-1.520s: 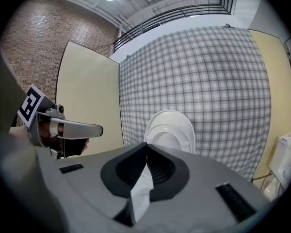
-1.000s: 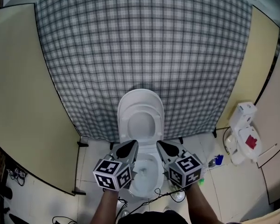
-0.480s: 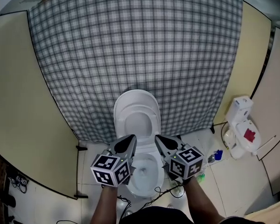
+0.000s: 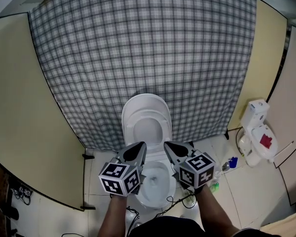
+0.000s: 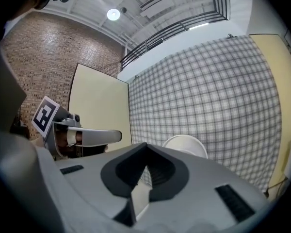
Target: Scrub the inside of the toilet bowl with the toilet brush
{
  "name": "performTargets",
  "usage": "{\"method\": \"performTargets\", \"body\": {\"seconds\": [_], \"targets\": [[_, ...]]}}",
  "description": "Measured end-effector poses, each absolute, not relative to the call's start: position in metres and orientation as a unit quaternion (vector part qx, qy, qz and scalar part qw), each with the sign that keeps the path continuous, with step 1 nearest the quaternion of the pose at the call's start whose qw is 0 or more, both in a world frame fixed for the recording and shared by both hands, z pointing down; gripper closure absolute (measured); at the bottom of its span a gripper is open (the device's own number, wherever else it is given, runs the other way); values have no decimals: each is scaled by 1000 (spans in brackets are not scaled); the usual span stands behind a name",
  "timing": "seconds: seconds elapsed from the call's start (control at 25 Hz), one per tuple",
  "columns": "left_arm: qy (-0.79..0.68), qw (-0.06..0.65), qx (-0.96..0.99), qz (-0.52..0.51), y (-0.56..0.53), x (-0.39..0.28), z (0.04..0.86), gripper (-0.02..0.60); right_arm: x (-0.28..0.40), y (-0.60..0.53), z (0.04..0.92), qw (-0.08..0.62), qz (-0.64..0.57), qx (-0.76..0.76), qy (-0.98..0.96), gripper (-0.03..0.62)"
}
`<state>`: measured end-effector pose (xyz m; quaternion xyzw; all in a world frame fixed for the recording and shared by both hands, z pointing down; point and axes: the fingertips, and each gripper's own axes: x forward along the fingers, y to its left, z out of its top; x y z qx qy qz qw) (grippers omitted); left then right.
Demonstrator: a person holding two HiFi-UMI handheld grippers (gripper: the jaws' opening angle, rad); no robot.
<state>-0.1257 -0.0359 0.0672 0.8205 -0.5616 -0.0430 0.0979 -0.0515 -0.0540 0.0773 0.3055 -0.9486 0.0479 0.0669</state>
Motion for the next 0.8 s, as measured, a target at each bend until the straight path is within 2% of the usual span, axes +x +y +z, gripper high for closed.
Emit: {"method": "performTargets", "body": {"seconds": [0.44, 0.8], "targets": [[-576, 108, 809, -38, -39, -107, 46, 575, -39, -58, 56, 86, 50, 278, -955, 579], [-564, 98, 819, -37, -22, -118, 51, 575, -51, -37, 62, 89, 39, 283, -954, 579]]}}
